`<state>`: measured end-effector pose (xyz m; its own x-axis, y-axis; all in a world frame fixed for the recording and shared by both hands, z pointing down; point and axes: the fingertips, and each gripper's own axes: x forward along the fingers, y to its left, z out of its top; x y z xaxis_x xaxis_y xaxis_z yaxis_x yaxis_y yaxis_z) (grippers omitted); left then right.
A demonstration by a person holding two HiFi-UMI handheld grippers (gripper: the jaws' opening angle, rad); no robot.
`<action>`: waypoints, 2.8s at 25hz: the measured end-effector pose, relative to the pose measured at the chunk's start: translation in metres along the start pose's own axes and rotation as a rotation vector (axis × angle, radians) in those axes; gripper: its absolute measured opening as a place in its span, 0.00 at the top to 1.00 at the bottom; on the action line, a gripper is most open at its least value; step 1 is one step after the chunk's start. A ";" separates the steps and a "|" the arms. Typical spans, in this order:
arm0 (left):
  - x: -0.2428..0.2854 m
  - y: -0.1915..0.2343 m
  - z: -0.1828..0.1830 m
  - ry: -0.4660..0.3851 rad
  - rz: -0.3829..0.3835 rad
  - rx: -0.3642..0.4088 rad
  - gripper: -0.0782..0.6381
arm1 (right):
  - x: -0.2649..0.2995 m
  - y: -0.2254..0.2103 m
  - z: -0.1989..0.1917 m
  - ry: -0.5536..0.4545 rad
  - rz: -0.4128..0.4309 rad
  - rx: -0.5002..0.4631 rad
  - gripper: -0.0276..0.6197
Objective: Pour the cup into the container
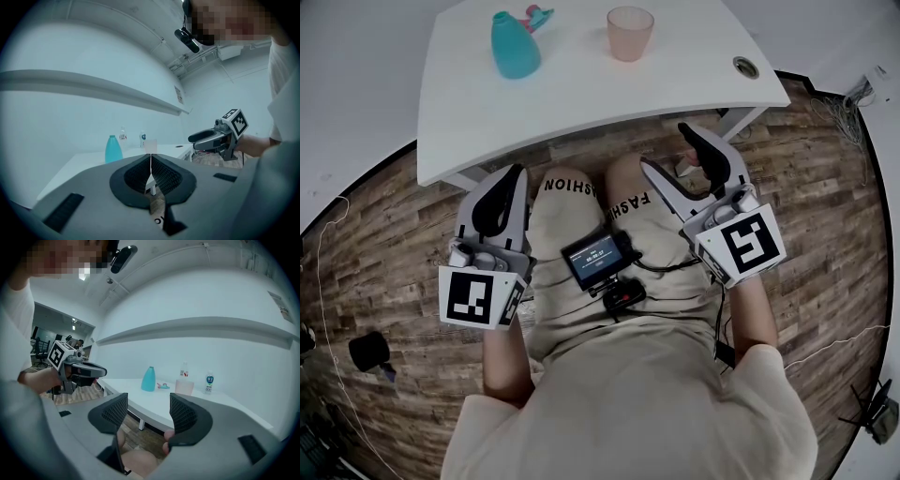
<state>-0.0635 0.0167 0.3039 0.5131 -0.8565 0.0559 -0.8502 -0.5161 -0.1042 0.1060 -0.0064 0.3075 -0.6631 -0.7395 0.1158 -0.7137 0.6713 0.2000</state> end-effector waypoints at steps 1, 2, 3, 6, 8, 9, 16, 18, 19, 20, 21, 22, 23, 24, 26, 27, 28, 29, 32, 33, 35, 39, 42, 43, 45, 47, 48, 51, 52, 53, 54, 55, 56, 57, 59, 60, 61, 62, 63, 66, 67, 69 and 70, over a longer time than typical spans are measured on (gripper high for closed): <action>-0.001 0.000 0.000 0.000 -0.002 0.000 0.87 | 0.000 0.001 -0.001 0.002 -0.001 0.000 0.51; -0.001 0.000 0.000 -0.001 -0.005 0.000 0.87 | -0.001 0.003 -0.001 0.004 -0.003 -0.001 0.51; -0.002 -0.001 0.000 -0.001 -0.007 0.000 0.87 | -0.002 0.003 -0.002 0.006 -0.004 -0.001 0.51; -0.002 -0.005 0.000 0.000 -0.017 0.002 0.87 | -0.007 0.004 -0.002 0.009 -0.012 0.002 0.51; -0.002 -0.008 0.000 0.003 -0.024 0.002 0.87 | -0.011 0.003 -0.004 0.012 -0.018 0.004 0.51; -0.002 -0.010 -0.001 0.006 -0.027 0.002 0.87 | -0.012 0.002 -0.005 0.013 -0.021 0.005 0.51; -0.001 -0.020 -0.004 0.013 -0.057 0.002 0.87 | -0.025 0.002 -0.008 0.022 -0.048 0.014 0.51; -0.002 -0.023 -0.005 0.014 -0.063 0.002 0.87 | -0.029 0.003 -0.009 0.025 -0.054 0.017 0.51; -0.003 -0.024 -0.005 0.014 -0.066 0.002 0.87 | -0.031 0.004 -0.010 0.026 -0.057 0.018 0.51; -0.004 -0.025 -0.006 0.014 -0.069 0.002 0.87 | -0.033 0.004 -0.011 0.028 -0.060 0.019 0.51; -0.005 -0.027 -0.006 0.015 -0.072 0.003 0.87 | -0.035 0.006 -0.011 0.030 -0.063 0.020 0.51; -0.007 -0.027 -0.007 0.016 -0.074 0.003 0.87 | -0.037 0.007 -0.012 0.032 -0.065 0.021 0.51; -0.008 -0.028 -0.007 0.017 -0.077 0.003 0.87 | -0.039 0.009 -0.013 0.033 -0.067 0.022 0.51; -0.010 -0.030 -0.007 0.018 -0.080 0.003 0.87 | -0.041 0.010 -0.013 0.034 -0.070 0.024 0.51; -0.014 -0.031 -0.008 0.020 -0.085 0.002 0.87 | -0.044 0.014 -0.012 0.036 -0.075 0.024 0.51; -0.015 -0.032 -0.008 0.020 -0.088 0.002 0.87 | -0.046 0.015 -0.012 0.037 -0.078 0.024 0.51; -0.017 -0.033 -0.008 0.020 -0.090 0.003 0.87 | -0.047 0.016 -0.011 0.037 -0.080 0.023 0.51; -0.019 -0.033 -0.008 0.019 -0.092 0.003 0.87 | -0.048 0.018 -0.011 0.037 -0.083 0.023 0.51; -0.027 -0.035 -0.007 0.014 -0.094 0.003 0.87 | -0.052 0.025 -0.008 0.034 -0.085 0.020 0.51; -0.030 -0.035 -0.006 0.012 -0.093 0.003 0.87 | -0.053 0.028 -0.007 0.033 -0.085 0.019 0.51; -0.035 -0.033 -0.004 0.008 -0.090 0.003 0.87 | -0.054 0.034 -0.006 0.032 -0.083 0.016 0.51; -0.045 -0.029 -0.001 -0.001 -0.084 0.004 0.87 | -0.053 0.044 -0.002 0.033 -0.078 0.013 0.51; -0.051 -0.028 -0.002 -0.001 -0.083 0.003 0.87 | -0.054 0.050 -0.002 0.035 -0.078 0.012 0.51; -0.053 -0.028 -0.002 0.000 -0.083 0.003 0.87 | -0.054 0.052 -0.001 0.035 -0.079 0.012 0.51; -0.057 -0.028 -0.004 0.003 -0.083 0.002 0.87 | -0.056 0.055 -0.001 0.033 -0.080 0.011 0.51; -0.059 -0.029 -0.005 0.004 -0.084 0.003 0.87 | -0.057 0.057 -0.001 0.032 -0.081 0.010 0.51; -0.060 -0.030 -0.006 0.004 -0.084 0.003 0.87 | -0.058 0.058 -0.001 0.033 -0.081 0.010 0.51; -0.064 -0.030 -0.005 0.002 -0.083 0.004 0.87 | -0.059 0.061 -0.002 0.036 -0.081 0.006 0.51; -0.065 -0.030 -0.005 0.001 -0.083 0.005 0.87 | -0.059 0.062 -0.002 0.036 -0.082 0.004 0.51; -0.066 -0.030 -0.005 0.000 -0.082 0.005 0.87 | -0.059 0.062 -0.001 0.037 -0.083 0.002 0.51; -0.067 -0.029 -0.005 0.000 -0.081 0.005 0.87 | -0.059 0.063 -0.001 0.038 -0.085 0.000 0.51; -0.068 -0.029 -0.005 -0.001 -0.080 0.005 0.87 | -0.060 0.063 -0.001 0.039 -0.087 -0.002 0.51; -0.070 -0.029 -0.005 -0.001 -0.080 0.006 0.87 | -0.060 0.063 -0.001 0.042 -0.089 -0.005 0.51; -0.070 -0.029 -0.005 -0.001 -0.081 0.006 0.87 | -0.061 0.064 -0.001 0.045 -0.092 -0.008 0.51; -0.072 -0.029 -0.005 -0.001 -0.082 0.006 0.87 | -0.061 0.065 -0.002 0.051 -0.095 -0.016 0.51; -0.073 -0.029 -0.005 0.000 -0.082 0.006 0.87 | -0.061 0.065 -0.002 0.052 -0.096 -0.020 0.51; -0.073 -0.030 -0.005 0.001 -0.082 0.006 0.87 | -0.061 0.065 -0.002 0.052 -0.097 -0.024 0.51; -0.073 -0.030 -0.006 0.002 -0.081 0.006 0.87 | -0.062 0.065 -0.003 0.052 -0.099 -0.027 0.51; -0.073 -0.030 -0.006 0.003 -0.081 0.006 0.87 | -0.062 0.065 -0.003 0.052 -0.102 -0.032 0.52; -0.073 -0.031 -0.007 0.006 -0.080 0.006 0.87 | -0.063 0.063 -0.004 0.058 -0.112 -0.050 0.53; -0.073 -0.031 -0.008 0.005 -0.080 0.006 0.87 | -0.064 0.063 -0.004 0.061 -0.115 -0.054 0.53; -0.074 -0.030 -0.007 0.004 -0.081 0.006 0.87 | -0.064 0.062 -0.005 0.068 -0.120 -0.060 0.53; -0.074 -0.030 -0.007 0.004 -0.081 0.006 0.87 | -0.063 0.062 -0.005 0.069 -0.120 -0.062 0.53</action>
<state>-0.0768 0.0957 0.3101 0.5797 -0.8120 0.0680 -0.8052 -0.5837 -0.1049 0.1048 0.0821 0.3178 -0.5550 -0.8175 0.1535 -0.7703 0.5748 0.2762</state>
